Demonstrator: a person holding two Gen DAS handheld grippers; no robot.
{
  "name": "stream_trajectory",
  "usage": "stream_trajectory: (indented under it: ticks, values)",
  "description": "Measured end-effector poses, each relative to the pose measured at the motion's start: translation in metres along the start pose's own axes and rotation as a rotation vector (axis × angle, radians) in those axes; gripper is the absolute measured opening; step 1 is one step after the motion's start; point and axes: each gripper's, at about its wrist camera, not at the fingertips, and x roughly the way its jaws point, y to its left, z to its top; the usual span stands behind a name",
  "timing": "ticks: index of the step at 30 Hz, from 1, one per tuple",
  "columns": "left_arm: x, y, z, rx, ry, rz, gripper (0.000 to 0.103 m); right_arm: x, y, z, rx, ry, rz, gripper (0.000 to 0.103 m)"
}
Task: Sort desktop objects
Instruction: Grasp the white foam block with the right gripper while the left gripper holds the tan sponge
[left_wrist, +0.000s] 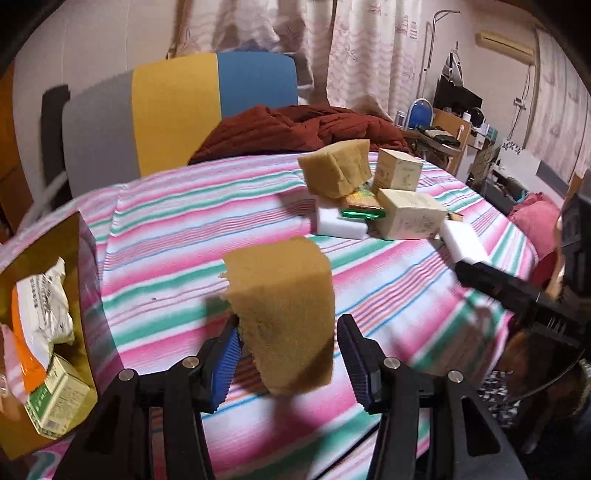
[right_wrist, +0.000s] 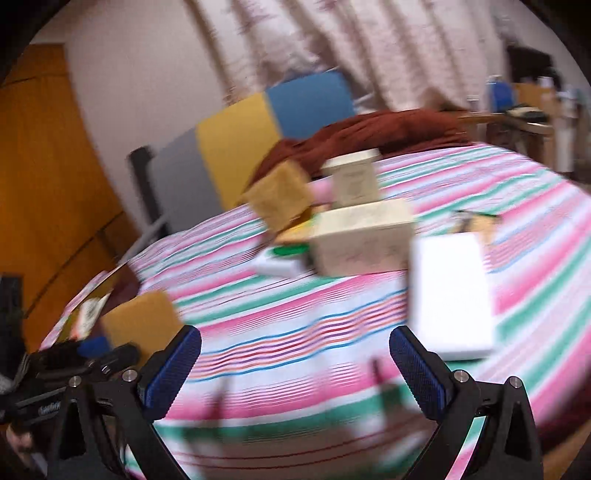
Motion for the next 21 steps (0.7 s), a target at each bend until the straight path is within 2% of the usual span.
stream_trajectory:
  ticks: [6, 10, 13, 15, 16, 19, 21]
  values:
    - [-0.001, 0.006, -0.005, -0.008, -0.017, -0.016, 0.053, -0.001, -0.025, 0.017, 0.066, -0.036, -0.184, 0.103]
    - [0.003, 0.006, -0.005, -0.003, -0.012, -0.035, 0.053, 0.022, -0.034, 0.027, 0.053, 0.020, -0.322, 0.103]
    - [0.005, 0.005, -0.004, 0.021, -0.040, -0.020, 0.053, 0.036, -0.041, 0.030, 0.048, 0.054, -0.371, 0.103]
    - [0.007, 0.006, -0.006, 0.020, -0.042, -0.027, 0.053, 0.043, -0.038, 0.027, -0.003, 0.082, -0.399, 0.084]
    - [0.008, 0.006, -0.008, 0.018, -0.042, -0.031, 0.053, 0.045, -0.036, 0.024, -0.022, 0.095, -0.398, 0.070]
    - [0.007, 0.007, -0.012, 0.022, -0.043, -0.030, 0.052, 0.048, -0.023, 0.016, -0.076, 0.105, -0.354, 0.062]
    - [0.006, 0.008, -0.014, 0.019, -0.039, -0.034, 0.052, 0.046, -0.009, 0.011, -0.103, 0.109, -0.281, 0.062]
